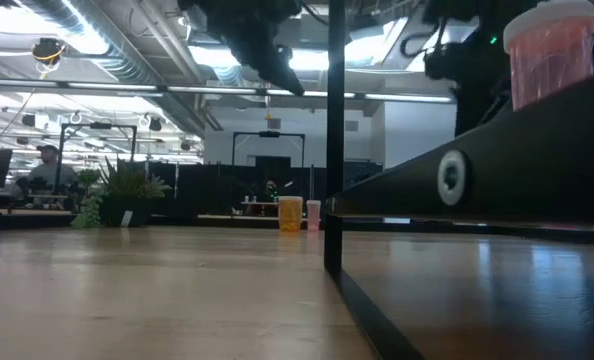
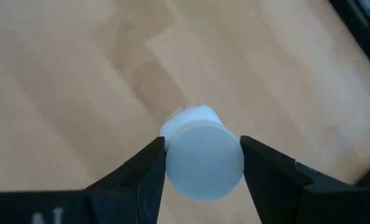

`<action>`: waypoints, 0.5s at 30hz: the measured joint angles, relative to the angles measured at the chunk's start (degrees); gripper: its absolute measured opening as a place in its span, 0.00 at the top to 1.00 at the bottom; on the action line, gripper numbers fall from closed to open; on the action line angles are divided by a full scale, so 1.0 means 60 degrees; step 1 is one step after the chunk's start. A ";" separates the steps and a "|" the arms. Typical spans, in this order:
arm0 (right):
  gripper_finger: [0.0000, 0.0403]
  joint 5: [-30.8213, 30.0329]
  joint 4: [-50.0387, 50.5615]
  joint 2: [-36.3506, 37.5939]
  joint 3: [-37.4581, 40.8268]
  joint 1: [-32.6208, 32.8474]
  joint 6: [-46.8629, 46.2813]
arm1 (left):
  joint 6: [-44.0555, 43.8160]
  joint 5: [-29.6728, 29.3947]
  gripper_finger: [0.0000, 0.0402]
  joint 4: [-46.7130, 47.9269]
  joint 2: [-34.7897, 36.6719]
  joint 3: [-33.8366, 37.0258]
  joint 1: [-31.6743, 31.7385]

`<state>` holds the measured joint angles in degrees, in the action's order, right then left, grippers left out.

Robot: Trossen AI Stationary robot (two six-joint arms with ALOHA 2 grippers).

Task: Pick and place medicine bottles onto shelf by color
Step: Put the white pill bottle on the shelf aligned with the other white pill bottles

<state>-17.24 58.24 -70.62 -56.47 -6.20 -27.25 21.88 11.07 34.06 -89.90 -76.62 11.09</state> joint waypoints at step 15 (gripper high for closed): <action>0.52 -0.0098 0.0423 0.0275 0.0000 0.3274 -0.1734 | -0.1619 -0.0027 0.45 -0.0038 0.0129 0.0000 -0.2439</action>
<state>-17.82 60.77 -68.97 -56.47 13.44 -37.65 12.17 10.91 33.83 -89.12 -76.62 -3.54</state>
